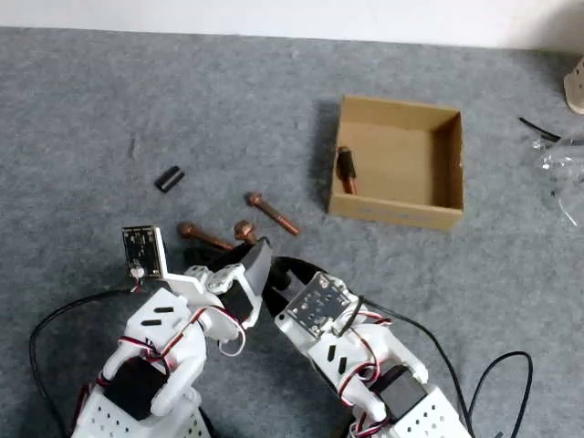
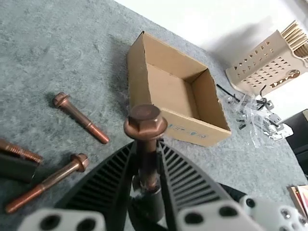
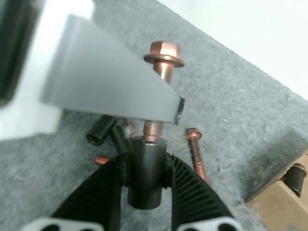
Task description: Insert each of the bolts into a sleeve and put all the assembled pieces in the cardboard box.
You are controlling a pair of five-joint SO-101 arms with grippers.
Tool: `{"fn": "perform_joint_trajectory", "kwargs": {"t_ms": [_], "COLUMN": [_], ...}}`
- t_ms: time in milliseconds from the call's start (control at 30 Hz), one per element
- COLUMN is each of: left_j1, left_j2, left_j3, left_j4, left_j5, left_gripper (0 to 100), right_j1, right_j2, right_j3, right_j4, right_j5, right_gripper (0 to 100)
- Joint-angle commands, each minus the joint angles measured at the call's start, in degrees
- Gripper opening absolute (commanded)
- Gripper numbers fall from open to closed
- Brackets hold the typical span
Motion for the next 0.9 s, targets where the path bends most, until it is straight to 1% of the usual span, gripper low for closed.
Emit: {"fn": "perform_joint_trajectory", "kwargs": {"t_ms": [0,100,400,467,533,600,667,767,867], "left_j1": [0.9,0.6,-4.0,-5.1,-5.8,-5.1,-4.4,-6.7,-14.1], "left_j2": [-0.7,-0.7,-0.7,-0.7,-0.7,-0.7,-0.7,-0.7,-0.7], "left_j3": [-1.0,-1.1,-0.9,-0.8,-1.0,-1.5,-3.1,-6.4,-9.2], "left_j4": [3.8,5.2,5.3,5.3,6.9,9.4,12.0,13.2,13.3], "left_j5": [-0.1,-0.1,-0.2,-0.1,0.2,0.2,0.4,5.0,8.8], "left_gripper": [0,0,2,9,22,36,44,44,44], "right_j1": [1.1,1.1,1.2,1.2,1.2,1.2,1.2,1.2,1.2], "right_j2": [-1.1,-1.1,-1.1,-1.1,-1.1,-1.0,-0.9,-0.8,-0.9], "right_j3": [5.8,5.8,5.9,5.9,5.9,5.9,5.9,5.9,5.9], "right_j4": [-1.9,-1.8,-1.8,-1.8,-1.8,-1.8,-1.8,-1.8,-1.8], "right_j5": [0.7,0.7,0.7,0.7,0.7,0.7,0.7,0.7,0.7], "right_gripper": [0.5,0.5,0.5,0.5,0.5,0.5,0.5,0.5,0.5]}}
